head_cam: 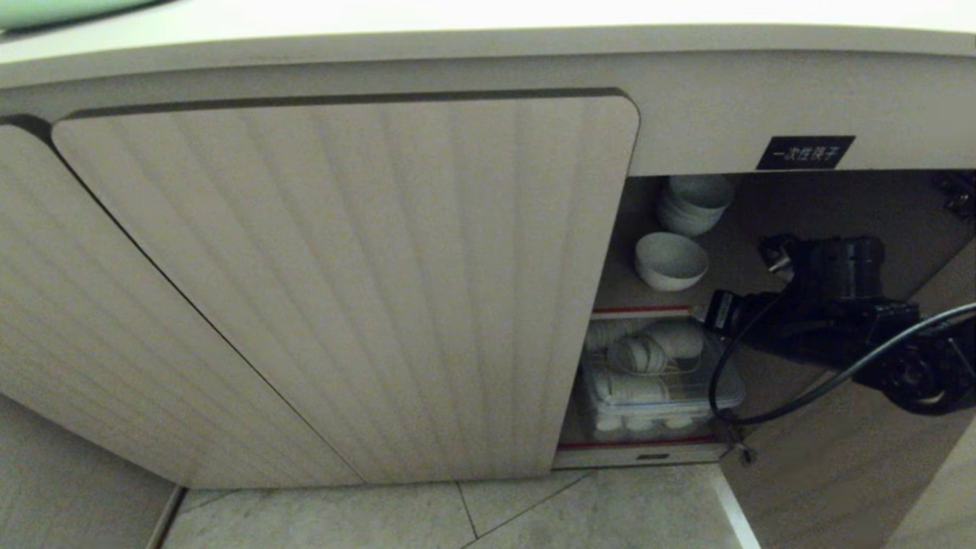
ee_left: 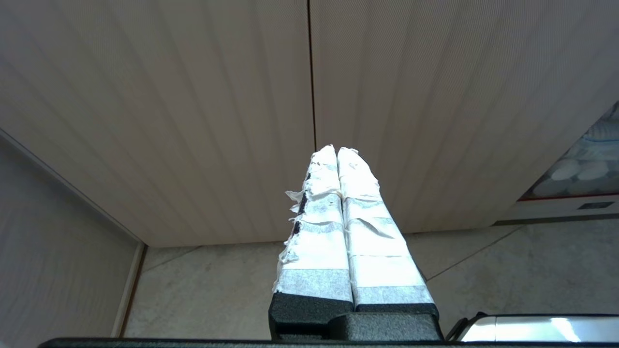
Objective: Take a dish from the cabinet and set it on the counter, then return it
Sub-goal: Take the bowl from the cabinet
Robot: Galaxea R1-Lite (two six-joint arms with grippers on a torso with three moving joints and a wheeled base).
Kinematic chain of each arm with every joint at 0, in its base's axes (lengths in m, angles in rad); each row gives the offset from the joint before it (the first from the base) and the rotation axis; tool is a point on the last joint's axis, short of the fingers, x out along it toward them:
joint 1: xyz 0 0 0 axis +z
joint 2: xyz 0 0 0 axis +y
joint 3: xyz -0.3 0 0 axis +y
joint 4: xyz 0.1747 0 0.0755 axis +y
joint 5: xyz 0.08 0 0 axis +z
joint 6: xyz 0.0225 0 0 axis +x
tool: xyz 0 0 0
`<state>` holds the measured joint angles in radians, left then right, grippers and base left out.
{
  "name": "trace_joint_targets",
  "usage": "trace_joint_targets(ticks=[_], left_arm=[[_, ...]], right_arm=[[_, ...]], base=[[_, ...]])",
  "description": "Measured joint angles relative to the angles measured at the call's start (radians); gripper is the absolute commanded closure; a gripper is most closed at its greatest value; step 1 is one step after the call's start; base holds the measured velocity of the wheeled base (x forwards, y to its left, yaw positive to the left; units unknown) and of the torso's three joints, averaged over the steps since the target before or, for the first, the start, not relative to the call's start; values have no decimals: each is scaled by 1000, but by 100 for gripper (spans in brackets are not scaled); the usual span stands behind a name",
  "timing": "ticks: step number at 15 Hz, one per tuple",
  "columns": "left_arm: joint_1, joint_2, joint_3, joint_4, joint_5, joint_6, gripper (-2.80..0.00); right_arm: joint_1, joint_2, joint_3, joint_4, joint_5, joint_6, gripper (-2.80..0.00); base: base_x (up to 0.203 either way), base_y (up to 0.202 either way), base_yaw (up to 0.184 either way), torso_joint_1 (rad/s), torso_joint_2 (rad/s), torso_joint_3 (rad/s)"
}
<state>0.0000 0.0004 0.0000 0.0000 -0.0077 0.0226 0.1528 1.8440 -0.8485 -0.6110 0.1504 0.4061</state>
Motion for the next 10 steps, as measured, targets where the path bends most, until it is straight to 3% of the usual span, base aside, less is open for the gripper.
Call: trace_joint_targets(ticks=[2, 6, 10], left_arm=[[0, 0, 0, 0, 0, 0, 0], [0, 0, 0, 0, 0, 0, 0], [0, 0, 0, 0, 0, 0, 0]], right_arm=[[0, -10, 3, 7, -9, -14, 0], [-2, -38, 27, 49, -49, -119, 0], [-2, -54, 44, 49, -148, -151, 0]], base=[[0, 0, 0, 0, 0, 0], [0, 0, 0, 0, 0, 0], [0, 0, 0, 0, 0, 0]])
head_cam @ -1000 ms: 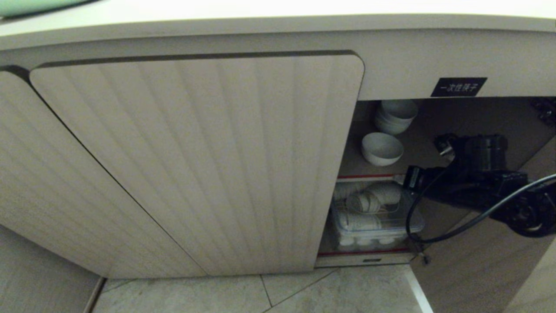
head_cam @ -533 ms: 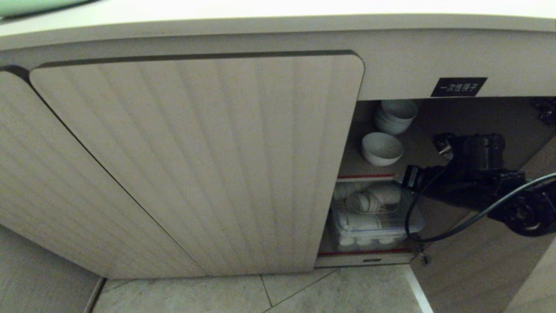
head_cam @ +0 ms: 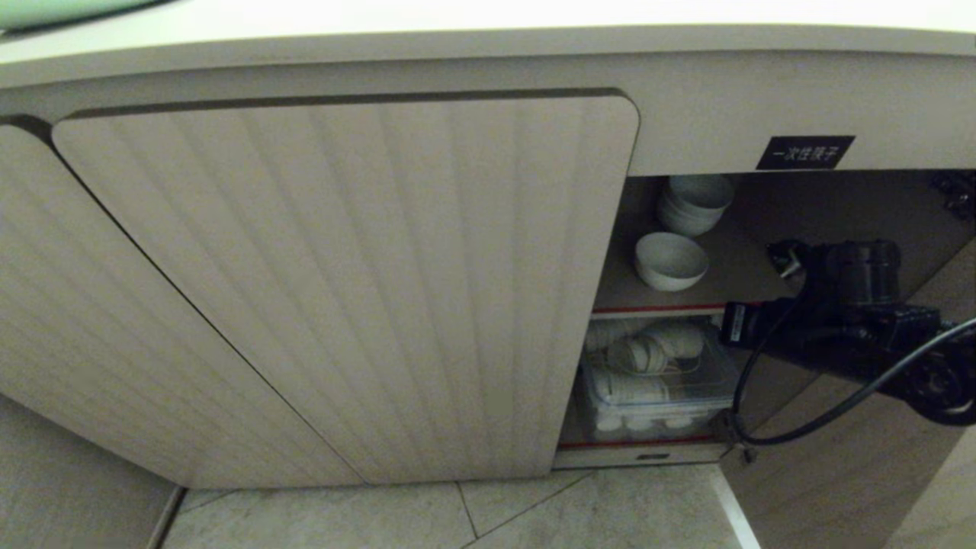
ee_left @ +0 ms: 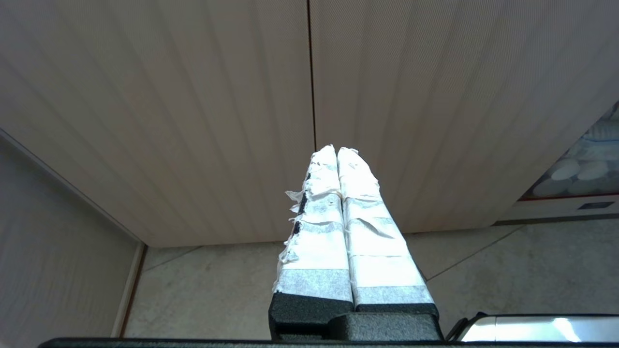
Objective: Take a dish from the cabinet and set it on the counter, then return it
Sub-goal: Take the bowl from the cabinet
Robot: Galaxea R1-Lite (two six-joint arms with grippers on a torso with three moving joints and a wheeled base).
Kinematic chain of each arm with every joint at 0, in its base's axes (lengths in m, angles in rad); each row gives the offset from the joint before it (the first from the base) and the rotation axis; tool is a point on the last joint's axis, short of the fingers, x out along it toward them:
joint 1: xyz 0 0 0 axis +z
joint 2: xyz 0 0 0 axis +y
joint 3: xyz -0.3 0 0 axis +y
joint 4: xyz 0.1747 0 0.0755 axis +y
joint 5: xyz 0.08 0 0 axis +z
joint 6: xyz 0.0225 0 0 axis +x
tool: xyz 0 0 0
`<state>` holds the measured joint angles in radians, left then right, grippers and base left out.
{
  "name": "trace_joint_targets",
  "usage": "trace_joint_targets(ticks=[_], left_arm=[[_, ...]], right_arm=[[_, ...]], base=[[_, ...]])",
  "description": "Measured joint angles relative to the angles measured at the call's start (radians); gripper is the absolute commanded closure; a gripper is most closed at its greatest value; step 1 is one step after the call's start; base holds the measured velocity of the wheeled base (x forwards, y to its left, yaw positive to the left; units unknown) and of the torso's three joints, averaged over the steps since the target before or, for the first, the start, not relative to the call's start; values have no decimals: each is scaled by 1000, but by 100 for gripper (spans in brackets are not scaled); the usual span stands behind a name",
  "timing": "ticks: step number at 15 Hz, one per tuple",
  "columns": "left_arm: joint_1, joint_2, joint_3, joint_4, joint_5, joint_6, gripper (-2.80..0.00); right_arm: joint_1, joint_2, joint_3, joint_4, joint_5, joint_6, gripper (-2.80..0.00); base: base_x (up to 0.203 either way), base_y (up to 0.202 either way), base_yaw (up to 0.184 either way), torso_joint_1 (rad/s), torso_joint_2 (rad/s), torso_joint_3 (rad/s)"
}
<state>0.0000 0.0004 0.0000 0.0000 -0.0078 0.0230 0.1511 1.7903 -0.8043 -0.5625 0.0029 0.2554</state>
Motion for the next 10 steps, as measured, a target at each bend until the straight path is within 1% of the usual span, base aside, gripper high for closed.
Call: trace_joint_targets(ticks=[3, 5, 6, 10], left_arm=[[0, 0, 0, 0, 0, -1, 0], [0, 0, 0, 0, 0, 0, 0], [0, 0, 0, 0, 0, -1, 0], [0, 0, 0, 0, 0, -1, 0]], right_arm=[[1, -3, 4, -3, -37, -4, 0], [0, -5, 4, -4, -43, -4, 0], [0, -5, 3, -4, -43, -4, -280], [0, -4, 1, -19, -56, -2, -280]], base=[[0, 0, 0, 0, 0, 0], [0, 0, 0, 0, 0, 0], [0, 0, 0, 0, 0, 0], [0, 0, 0, 0, 0, 0]])
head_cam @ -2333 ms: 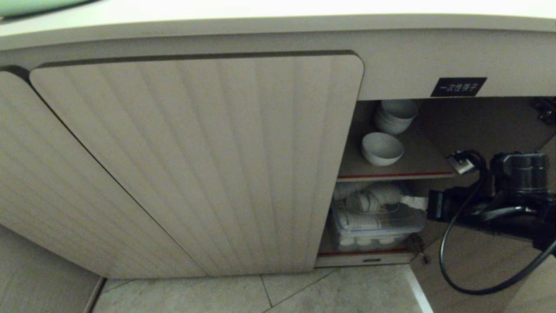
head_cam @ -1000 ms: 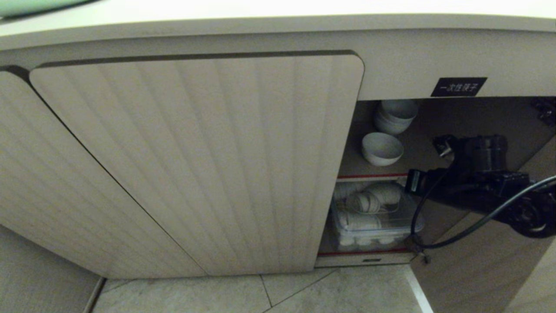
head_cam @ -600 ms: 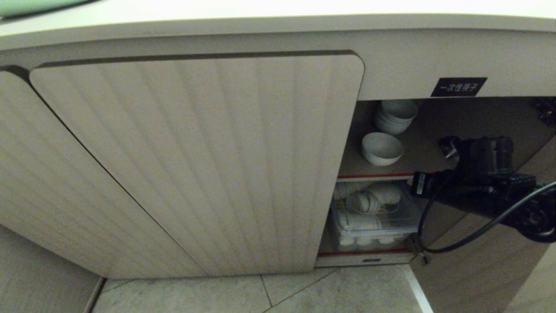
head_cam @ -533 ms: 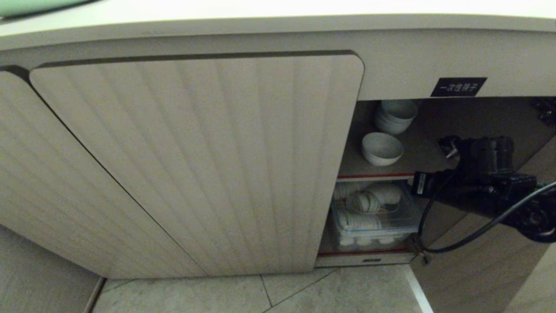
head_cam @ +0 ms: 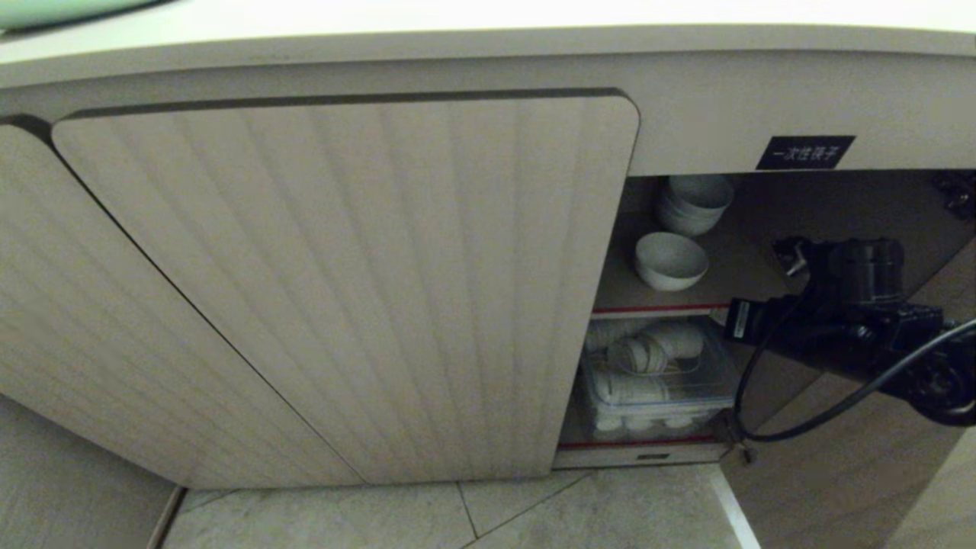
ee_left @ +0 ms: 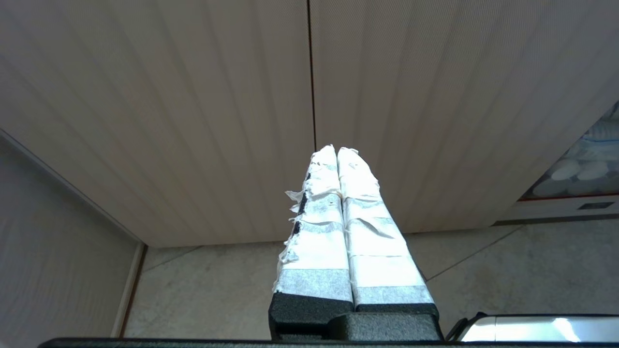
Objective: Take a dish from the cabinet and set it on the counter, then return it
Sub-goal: Take the bowl from the cabinet
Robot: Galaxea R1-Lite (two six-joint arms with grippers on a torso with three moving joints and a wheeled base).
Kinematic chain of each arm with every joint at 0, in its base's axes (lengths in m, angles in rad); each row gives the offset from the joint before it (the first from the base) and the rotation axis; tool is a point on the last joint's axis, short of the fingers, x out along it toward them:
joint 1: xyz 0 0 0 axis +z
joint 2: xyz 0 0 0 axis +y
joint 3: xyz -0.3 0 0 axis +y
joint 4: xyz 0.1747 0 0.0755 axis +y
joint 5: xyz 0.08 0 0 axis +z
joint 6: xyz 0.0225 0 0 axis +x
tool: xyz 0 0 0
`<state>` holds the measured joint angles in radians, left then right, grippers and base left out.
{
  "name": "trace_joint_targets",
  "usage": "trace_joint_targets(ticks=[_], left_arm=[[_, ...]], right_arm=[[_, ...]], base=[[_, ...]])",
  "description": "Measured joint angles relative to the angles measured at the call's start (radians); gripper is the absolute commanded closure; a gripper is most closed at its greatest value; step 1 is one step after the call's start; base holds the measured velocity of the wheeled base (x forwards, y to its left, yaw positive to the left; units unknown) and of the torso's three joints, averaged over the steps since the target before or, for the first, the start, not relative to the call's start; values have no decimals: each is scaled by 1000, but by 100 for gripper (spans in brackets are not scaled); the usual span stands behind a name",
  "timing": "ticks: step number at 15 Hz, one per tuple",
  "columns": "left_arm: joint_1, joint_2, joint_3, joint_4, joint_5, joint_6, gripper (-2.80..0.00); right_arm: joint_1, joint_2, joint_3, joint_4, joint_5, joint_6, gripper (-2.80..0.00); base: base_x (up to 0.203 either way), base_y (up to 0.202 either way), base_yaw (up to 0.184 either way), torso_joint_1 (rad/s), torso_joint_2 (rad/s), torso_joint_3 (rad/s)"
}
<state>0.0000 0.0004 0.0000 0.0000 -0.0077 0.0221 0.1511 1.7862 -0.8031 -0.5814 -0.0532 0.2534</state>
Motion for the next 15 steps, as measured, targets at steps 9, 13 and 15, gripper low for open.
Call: trace_joint_targets(ticks=[9, 13, 15], left_arm=[[0, 0, 0, 0, 0, 0, 0], [0, 0, 0, 0, 0, 1, 0], [0, 0, 0, 0, 0, 1, 0]], right_arm=[[-6, 47, -77, -58, -2, 3, -280], [-9, 82, -123, -59, -5, 6, -280], [-9, 98, -139, -59, -10, 8, -280]], base=[[0, 0, 0, 0, 0, 0], [0, 0, 0, 0, 0, 0], [0, 0, 0, 0, 0, 0]])
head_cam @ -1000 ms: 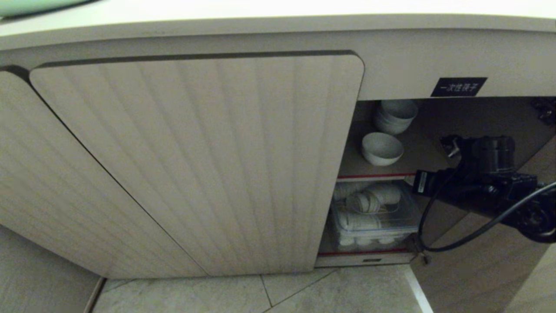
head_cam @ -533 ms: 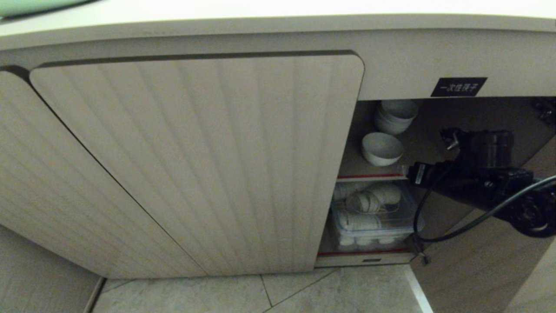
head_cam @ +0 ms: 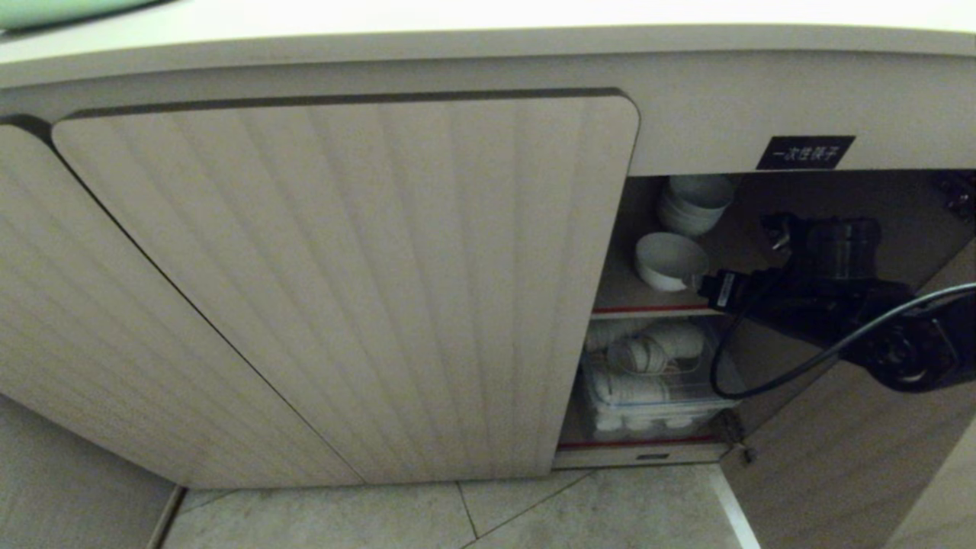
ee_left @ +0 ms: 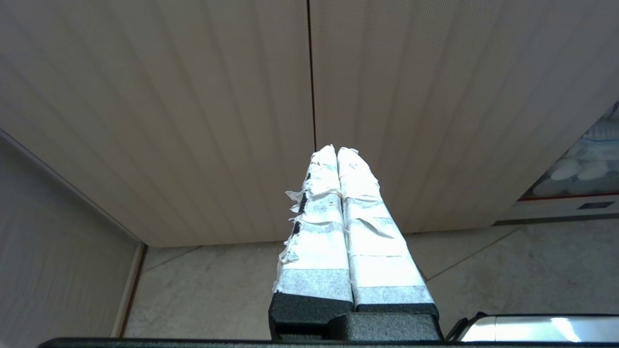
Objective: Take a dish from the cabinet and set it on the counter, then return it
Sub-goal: Take the bowl from the cabinet
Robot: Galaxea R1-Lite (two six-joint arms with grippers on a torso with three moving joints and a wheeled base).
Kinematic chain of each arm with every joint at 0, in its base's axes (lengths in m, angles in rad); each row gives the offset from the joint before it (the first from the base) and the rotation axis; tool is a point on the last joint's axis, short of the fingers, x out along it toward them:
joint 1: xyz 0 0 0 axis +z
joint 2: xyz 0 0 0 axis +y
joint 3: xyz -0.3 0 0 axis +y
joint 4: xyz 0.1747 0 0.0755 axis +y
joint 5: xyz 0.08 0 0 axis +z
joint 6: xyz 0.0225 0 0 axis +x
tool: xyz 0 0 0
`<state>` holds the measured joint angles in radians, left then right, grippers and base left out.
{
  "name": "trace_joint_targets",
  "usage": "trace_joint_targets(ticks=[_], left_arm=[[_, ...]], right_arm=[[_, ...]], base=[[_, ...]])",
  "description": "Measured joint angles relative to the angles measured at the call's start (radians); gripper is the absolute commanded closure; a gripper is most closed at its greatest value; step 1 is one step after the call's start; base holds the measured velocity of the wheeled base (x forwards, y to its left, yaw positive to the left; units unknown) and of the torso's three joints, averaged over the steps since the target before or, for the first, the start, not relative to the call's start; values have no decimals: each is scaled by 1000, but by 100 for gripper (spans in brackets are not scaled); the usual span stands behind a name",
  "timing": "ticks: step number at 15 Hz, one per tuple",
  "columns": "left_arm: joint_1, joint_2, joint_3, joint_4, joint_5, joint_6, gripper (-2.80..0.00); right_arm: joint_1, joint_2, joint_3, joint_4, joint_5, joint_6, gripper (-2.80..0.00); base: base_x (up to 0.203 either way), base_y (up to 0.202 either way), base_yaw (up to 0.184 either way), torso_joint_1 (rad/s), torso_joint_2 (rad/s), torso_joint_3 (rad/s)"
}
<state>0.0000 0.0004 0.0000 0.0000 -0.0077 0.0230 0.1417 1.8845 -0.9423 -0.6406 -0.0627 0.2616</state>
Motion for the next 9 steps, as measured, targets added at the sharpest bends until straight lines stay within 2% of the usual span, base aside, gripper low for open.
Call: trace_joint_targets(ticks=[6, 9], left_arm=[[0, 0, 0, 0, 0, 0, 0], [0, 0, 0, 0, 0, -1, 0]], right_arm=[[-5, 78, -97, 1, -5, 14, -280], [-8, 107, -139, 10, -5, 68, -280]], base=[[0, 0, 0, 0, 0, 0], [0, 0, 0, 0, 0, 0]])
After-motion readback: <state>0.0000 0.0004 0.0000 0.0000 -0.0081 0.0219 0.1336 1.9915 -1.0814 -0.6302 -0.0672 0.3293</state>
